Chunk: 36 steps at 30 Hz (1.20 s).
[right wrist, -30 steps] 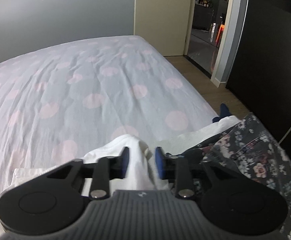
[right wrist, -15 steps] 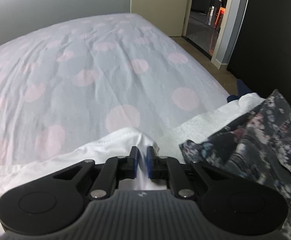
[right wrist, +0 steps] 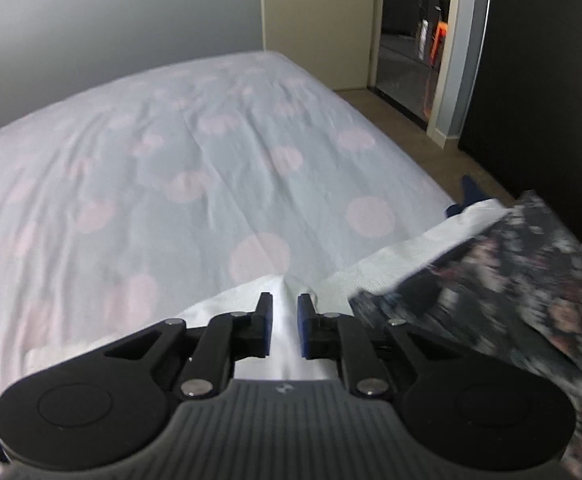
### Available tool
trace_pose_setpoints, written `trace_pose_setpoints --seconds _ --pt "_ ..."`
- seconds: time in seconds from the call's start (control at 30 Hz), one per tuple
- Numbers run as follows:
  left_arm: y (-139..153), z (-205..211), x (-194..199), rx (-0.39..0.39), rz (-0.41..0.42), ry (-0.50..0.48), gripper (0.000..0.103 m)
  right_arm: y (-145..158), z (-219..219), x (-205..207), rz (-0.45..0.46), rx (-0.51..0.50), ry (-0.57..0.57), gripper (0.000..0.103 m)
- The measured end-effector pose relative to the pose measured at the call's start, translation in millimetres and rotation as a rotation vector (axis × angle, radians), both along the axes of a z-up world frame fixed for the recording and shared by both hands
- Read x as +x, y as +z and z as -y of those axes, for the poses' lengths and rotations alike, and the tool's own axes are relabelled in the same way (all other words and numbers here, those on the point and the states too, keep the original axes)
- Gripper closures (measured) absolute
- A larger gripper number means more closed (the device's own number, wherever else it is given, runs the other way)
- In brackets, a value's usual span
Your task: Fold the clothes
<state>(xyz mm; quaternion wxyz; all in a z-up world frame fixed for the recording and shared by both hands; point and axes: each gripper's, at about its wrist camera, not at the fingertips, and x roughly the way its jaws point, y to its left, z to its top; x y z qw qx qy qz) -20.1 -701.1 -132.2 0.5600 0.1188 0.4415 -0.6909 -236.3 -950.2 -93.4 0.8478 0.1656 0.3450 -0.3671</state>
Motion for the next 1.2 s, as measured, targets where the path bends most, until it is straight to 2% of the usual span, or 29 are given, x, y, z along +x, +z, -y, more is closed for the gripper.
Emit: trace_pose_setpoints --seconds 0.1,0.13,0.3,0.43,0.57,0.67,0.83,0.9,1.0,1.2 --pt "9 -13 -1 -0.019 0.002 0.018 0.079 14 -34 -36 0.032 0.007 -0.003 0.083" --pt "11 -17 0 -0.020 0.002 0.027 0.078 16 -47 -48 0.044 0.012 -0.008 0.082" --pt "13 -39 8 0.000 0.014 0.077 0.078 16 -124 -94 0.087 0.021 -0.019 0.081" --pt "15 -62 7 0.011 0.053 0.097 0.078 5 -186 -109 0.115 0.043 -0.016 0.081" --pt "14 -83 7 0.020 0.031 0.114 0.077 -11 -233 -111 0.133 0.046 -0.015 0.081" --pt "13 -98 6 0.028 0.014 0.133 0.077 -29 -241 -105 0.159 0.092 -0.040 0.081" --pt "18 -117 7 0.022 0.026 0.148 0.076 -71 -248 -94 0.088 0.186 -0.050 0.083" --pt "19 -120 8 0.026 0.030 0.153 0.076 -75 -248 -98 0.106 0.201 -0.069 0.084" --pt "23 -118 6 0.025 0.043 0.133 0.076 -66 -248 -106 0.128 0.211 -0.082 0.083" --pt "36 -82 -17 -0.007 0.089 0.011 0.076 -33 -230 -134 0.175 0.103 -0.164 0.082"
